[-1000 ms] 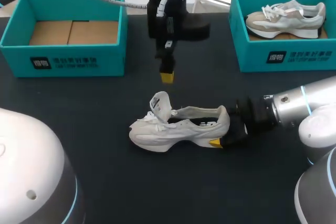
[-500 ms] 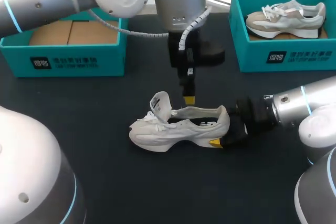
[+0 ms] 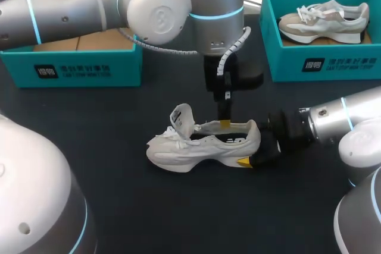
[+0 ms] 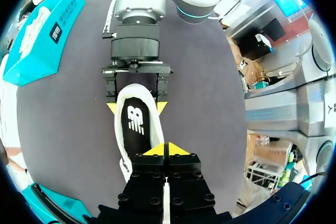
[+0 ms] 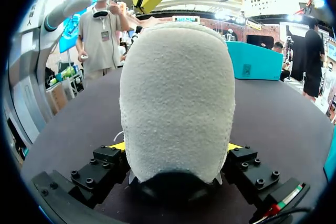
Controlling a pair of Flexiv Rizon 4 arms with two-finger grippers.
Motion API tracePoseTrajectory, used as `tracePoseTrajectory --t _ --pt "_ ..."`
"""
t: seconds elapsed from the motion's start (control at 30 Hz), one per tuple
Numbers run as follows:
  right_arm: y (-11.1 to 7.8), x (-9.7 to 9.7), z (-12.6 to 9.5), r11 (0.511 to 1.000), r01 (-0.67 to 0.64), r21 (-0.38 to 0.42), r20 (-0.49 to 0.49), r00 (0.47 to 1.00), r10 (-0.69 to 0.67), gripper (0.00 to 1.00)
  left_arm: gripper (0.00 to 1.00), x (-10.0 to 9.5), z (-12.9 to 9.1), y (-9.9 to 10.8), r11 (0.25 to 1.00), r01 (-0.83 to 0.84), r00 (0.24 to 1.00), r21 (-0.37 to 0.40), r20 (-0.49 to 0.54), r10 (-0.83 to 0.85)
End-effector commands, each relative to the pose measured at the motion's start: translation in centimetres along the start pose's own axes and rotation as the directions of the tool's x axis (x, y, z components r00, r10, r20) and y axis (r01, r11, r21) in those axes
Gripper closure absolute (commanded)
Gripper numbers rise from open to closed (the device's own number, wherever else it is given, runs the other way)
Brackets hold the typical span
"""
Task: Take the shoe out of the shoebox, open the shoe tongue, remove and reinsert the insole, then place the shoe into the shoebox
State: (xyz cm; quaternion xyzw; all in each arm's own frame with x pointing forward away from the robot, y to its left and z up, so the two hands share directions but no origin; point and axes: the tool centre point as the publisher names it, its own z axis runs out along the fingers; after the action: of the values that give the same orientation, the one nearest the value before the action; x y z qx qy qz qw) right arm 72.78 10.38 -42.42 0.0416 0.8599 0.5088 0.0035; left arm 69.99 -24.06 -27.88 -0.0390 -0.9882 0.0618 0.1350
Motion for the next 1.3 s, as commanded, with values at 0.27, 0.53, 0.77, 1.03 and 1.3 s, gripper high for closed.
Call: tracePoseTrajectory --t 0.27,0.53,0.77,1.03,1.3 --pt "0.1 0.0 0.1 1.0 -0.001 0.005 0.001 1.0 0.001 1.0 1.0 -0.6 2.1 0.0 0.998 -0.031 0.999 0.052 0.046 0.029" --pt "0.1 0.0 0.1 1.0 -0.001 0.005 0.001 1.0 0.001 1.0 1.0 -2.2 4.1 -0.2 0.997 -0.018 0.998 0.073 0.06 0.014" --pt "0.1 0.0 0.1 1.0 -0.001 0.005 0.001 1.0 0.001 1.0 1.0 -3.5 6.4 -0.3 0.994 -0.014 0.993 0.105 0.115 0.002" --pt "0.1 0.0 0.1 1.0 -0.001 0.005 0.001 1.0 0.001 1.0 1.0 -3.6 8.7 0.6 0.991 -0.039 0.993 0.129 0.118 0.024" --pt "0.1 0.0 0.1 1.0 -0.001 0.005 0.001 1.0 0.001 1.0 1.0 -3.0 9.8 1.7 0.988 -0.058 0.992 0.142 0.115 0.042"
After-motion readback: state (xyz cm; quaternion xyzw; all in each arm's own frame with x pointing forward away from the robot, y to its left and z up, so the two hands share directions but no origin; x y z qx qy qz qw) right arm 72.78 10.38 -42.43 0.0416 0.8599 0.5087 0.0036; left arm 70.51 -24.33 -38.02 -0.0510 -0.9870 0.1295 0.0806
